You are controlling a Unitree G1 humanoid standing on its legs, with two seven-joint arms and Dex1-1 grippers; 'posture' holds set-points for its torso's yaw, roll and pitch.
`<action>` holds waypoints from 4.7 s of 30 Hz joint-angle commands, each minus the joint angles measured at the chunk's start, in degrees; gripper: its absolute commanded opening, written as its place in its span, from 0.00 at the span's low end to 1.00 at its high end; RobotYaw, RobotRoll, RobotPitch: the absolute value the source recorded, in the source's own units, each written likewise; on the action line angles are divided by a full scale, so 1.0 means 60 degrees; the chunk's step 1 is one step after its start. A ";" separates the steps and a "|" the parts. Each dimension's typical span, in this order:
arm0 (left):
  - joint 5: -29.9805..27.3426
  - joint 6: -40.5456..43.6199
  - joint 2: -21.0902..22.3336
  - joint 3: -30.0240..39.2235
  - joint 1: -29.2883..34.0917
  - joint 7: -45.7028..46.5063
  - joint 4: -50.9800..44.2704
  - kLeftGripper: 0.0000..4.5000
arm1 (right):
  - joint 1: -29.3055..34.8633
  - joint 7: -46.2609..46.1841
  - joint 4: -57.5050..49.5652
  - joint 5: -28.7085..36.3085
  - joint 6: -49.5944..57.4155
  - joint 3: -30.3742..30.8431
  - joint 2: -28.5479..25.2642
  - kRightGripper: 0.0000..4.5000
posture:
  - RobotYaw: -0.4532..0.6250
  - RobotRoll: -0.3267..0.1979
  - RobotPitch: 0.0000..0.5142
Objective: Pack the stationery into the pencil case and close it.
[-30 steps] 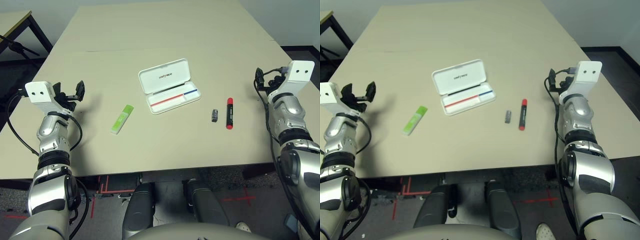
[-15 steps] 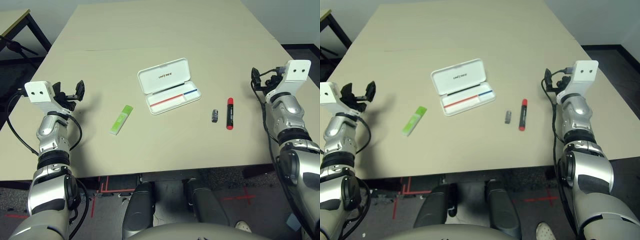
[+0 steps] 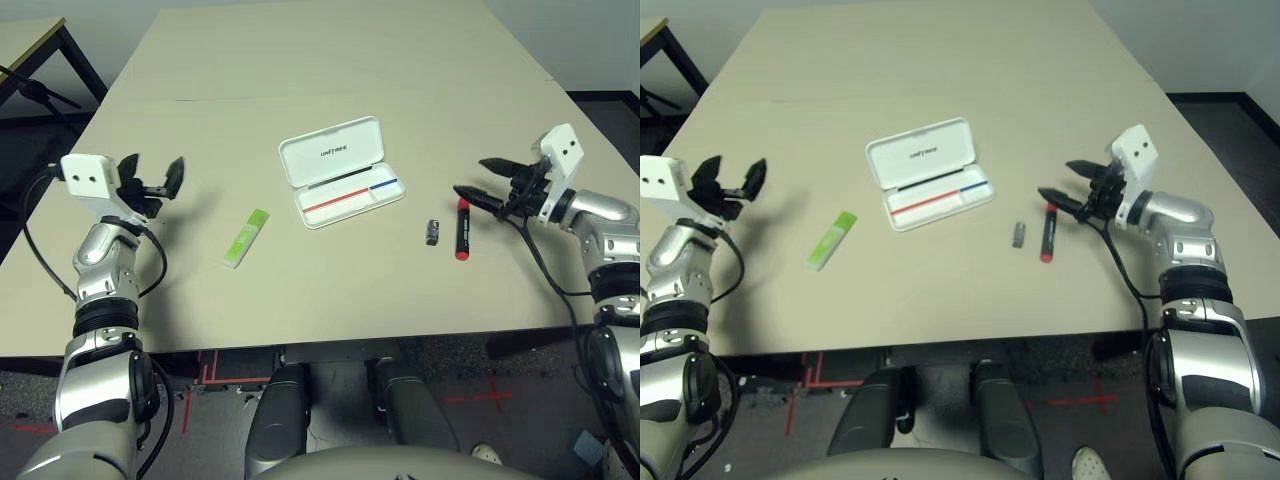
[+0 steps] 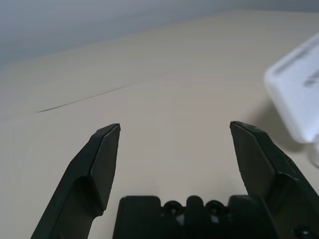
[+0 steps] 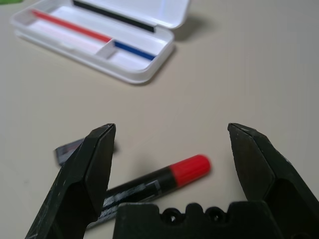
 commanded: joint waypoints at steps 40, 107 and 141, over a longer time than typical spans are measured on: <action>0.2751 0.4083 -0.0705 -0.5238 -0.0732 -0.1778 -0.3049 0.99 | 0.0585 0.0105 -0.1071 -0.0098 0.0479 0.0268 -0.0272 1.00 | 0.32 0.62 0.27; 0.0858 0.3298 0.2046 -0.3809 0.2260 -0.4395 -0.7315 1.00 | 0.0788 0.1321 -0.1667 0.0053 0.0898 0.1166 0.0114 1.00 | 0.39 0.62 0.31; -0.0440 0.2117 0.1910 -0.2359 0.2120 -0.4566 -0.7209 1.00 | 0.3529 -0.9444 -0.9814 0.1901 0.8486 -0.1690 0.3544 1.00 | 0.35 0.62 0.38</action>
